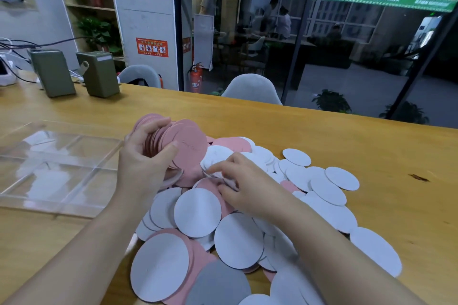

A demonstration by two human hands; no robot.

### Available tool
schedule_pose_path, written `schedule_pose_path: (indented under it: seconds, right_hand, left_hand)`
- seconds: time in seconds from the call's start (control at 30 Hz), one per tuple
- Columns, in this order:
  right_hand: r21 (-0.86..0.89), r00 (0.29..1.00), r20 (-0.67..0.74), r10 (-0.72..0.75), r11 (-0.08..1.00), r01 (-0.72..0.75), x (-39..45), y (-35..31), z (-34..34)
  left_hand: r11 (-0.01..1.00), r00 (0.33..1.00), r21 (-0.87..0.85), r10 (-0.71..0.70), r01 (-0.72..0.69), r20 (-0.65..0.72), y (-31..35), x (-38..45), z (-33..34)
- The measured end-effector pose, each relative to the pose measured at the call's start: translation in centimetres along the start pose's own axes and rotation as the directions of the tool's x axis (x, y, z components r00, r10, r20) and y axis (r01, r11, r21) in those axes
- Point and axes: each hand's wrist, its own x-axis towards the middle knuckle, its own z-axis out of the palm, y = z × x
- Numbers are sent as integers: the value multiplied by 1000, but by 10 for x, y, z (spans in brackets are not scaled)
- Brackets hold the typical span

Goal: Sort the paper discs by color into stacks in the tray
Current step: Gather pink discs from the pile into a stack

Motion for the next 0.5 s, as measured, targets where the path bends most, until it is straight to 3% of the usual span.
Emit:
schedule_pose_path:
  seconds: [0.1,0.27,0.5]
  right_hand:
    - [-82,997,82,-7,996,14,-3,-2,-2]
    - [-76,981,193,8,997,7,-5,-3,-9]
    - [-207,987,157,-34,976,67,-4,-14,-7]
  left_hand:
    - [999,999,-16,-37,37,-24,2,1,0]
    - [996,997,-48,-72,70,-26,7,-2,1]
    - [996,997,-56,-75,73,-20,8,-3,1]
